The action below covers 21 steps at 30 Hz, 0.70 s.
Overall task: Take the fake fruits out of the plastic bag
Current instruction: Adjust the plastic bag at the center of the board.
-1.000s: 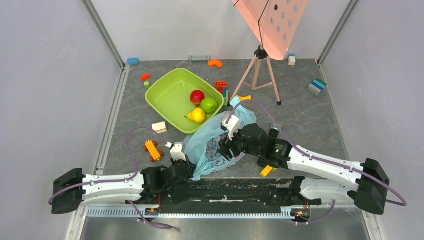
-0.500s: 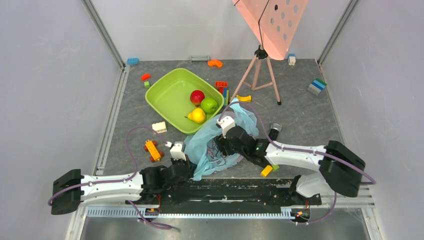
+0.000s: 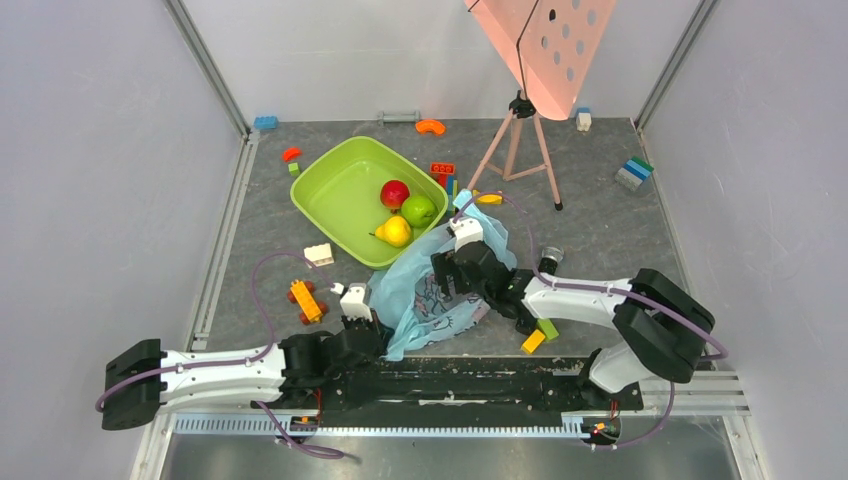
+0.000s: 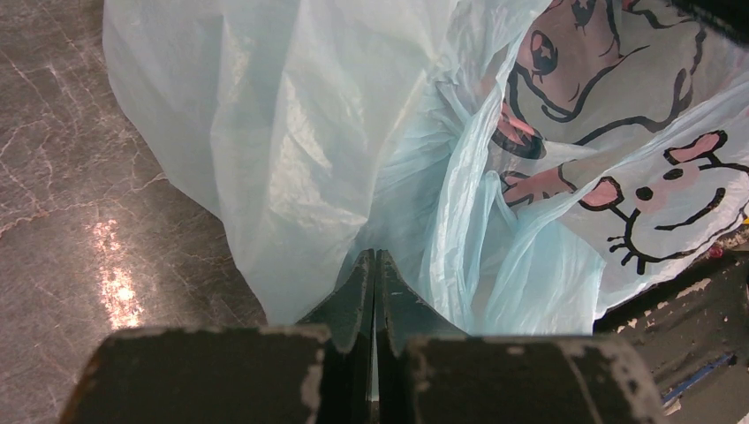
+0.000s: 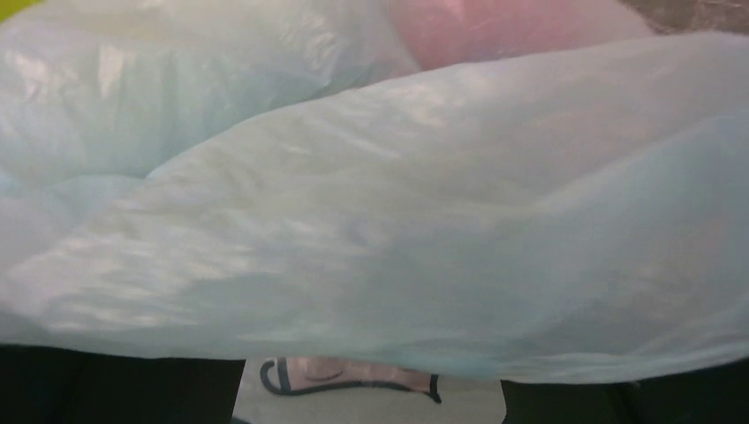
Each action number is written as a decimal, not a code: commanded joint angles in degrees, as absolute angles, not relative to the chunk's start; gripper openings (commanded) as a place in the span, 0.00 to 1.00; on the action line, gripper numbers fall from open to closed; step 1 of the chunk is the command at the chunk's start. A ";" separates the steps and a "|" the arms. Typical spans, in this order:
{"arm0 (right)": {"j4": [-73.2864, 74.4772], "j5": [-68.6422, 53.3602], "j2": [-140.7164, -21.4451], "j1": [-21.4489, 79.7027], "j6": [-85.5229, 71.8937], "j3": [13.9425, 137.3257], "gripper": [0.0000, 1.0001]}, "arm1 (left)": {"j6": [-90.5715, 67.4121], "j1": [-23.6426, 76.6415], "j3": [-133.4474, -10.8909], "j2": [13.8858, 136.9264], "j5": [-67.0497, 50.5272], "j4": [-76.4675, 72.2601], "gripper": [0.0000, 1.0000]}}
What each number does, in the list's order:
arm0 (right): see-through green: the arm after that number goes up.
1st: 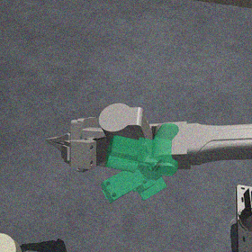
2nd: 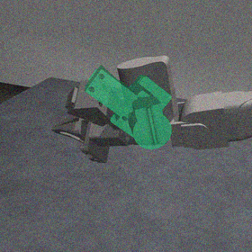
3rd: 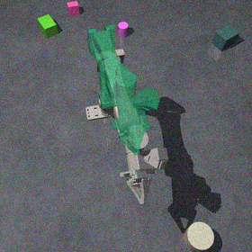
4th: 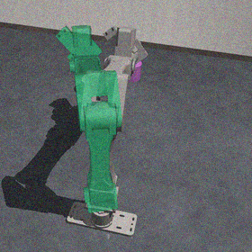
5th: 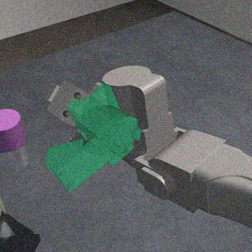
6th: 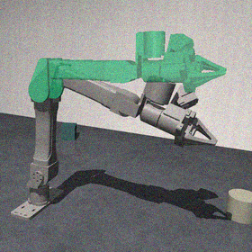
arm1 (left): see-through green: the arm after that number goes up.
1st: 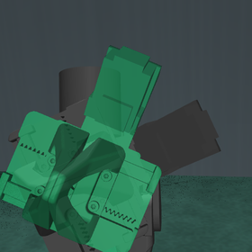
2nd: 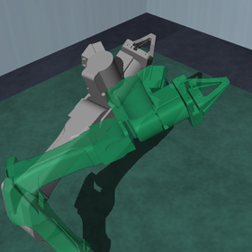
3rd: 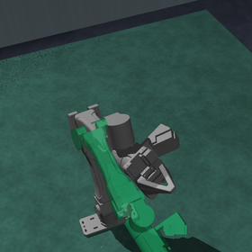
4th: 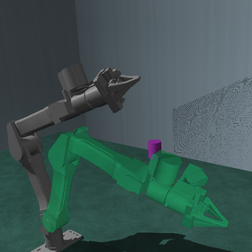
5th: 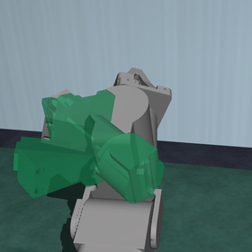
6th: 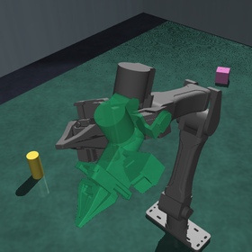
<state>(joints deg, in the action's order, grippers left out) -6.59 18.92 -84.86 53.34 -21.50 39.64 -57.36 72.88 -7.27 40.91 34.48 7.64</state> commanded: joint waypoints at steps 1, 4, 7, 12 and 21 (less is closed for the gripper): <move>-13.52 22.01 -86.70 51.72 -23.67 39.62 0.93 | -55.81 73.00 -9.34 40.60 36.04 7.29 0.02; -15.98 22.14 -88.57 50.69 -23.35 40.25 0.96 | -55.73 72.97 -9.40 40.64 36.04 7.30 0.02; -18.05 22.29 -90.77 49.94 -23.09 41.08 0.98 | -55.72 73.01 -9.40 40.64 36.04 7.42 0.02; -20.88 22.91 -93.41 48.75 -22.90 42.18 0.98 | -55.81 72.99 -9.36 40.59 35.95 7.54 0.02; -27.11 23.13 -96.11 47.83 -21.38 43.23 0.98 | -55.81 72.96 -9.40 40.48 36.02 7.76 0.02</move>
